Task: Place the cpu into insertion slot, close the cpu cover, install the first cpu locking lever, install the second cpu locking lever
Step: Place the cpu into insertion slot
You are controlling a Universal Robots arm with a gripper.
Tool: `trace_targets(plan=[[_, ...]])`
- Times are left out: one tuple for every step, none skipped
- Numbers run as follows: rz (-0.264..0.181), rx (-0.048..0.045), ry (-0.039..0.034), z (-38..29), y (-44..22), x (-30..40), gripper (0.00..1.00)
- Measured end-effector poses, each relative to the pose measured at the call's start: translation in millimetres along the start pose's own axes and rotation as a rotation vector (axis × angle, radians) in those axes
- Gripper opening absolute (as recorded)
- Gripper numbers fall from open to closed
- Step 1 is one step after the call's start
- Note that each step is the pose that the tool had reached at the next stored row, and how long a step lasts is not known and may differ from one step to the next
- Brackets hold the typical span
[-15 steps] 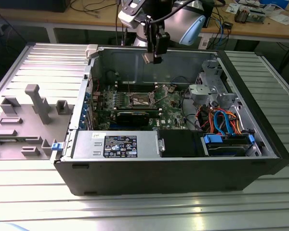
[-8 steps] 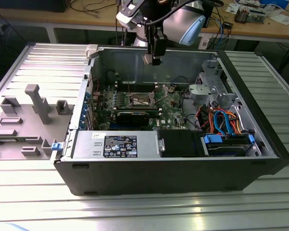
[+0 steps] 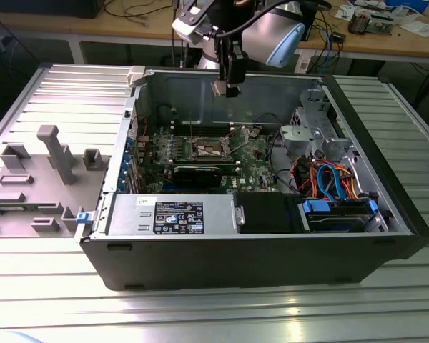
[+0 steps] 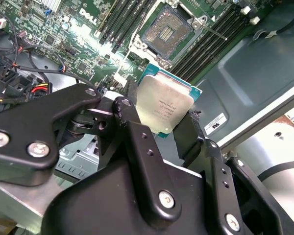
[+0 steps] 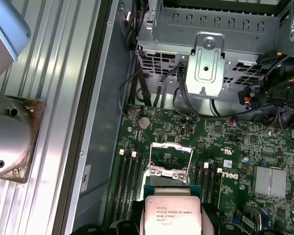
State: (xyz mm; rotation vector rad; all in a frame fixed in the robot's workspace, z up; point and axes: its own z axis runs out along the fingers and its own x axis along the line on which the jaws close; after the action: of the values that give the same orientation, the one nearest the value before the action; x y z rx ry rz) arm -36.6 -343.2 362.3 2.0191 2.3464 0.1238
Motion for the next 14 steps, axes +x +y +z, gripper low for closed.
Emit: trace_targets(plan=[[0.001, 0.0000, -0.0001, 0.2, 0.0, 0.0, 0.54], [0.003, 0.0000, -0.0003, 0.3, 0.0, 0.0, 0.54], [0.004, 0.0000, -0.0005, 0.3, 0.0, 0.0, 0.54], [0.004, 0.0000, -0.0006, 0.3, -0.1, 0.0, 0.54], [0.005, 0.0000, -0.0006, 0.3, 0.0, 0.0, 0.54], [0.005, 0.0000, -0.0005, 0.4, 0.0, 0.0, 0.54], [0.005, -0.0001, -0.0005, 0.9, -0.1, 0.0, 0.54], [0.005, -0.0001, -0.0005, 1.0, -0.1, 0.0, 0.54], [0.005, 0.0000, -0.0005, 1.1, -0.1, 0.0, 0.54], [0.005, 0.0000, -0.0005, 1.3, -0.1, 0.0, 0.54], [0.005, 0.0000, -0.0005, 1.3, -0.1, 0.0, 0.54], [0.005, -0.0001, -0.0005, 1.4, -0.1, 0.0, 0.54], [0.005, 0.0000, -0.0005, 1.4, -0.1, 0.0, 0.54], [0.006, 0.0000, -0.0005, 1.4, -0.1, 0.0, 0.54]])
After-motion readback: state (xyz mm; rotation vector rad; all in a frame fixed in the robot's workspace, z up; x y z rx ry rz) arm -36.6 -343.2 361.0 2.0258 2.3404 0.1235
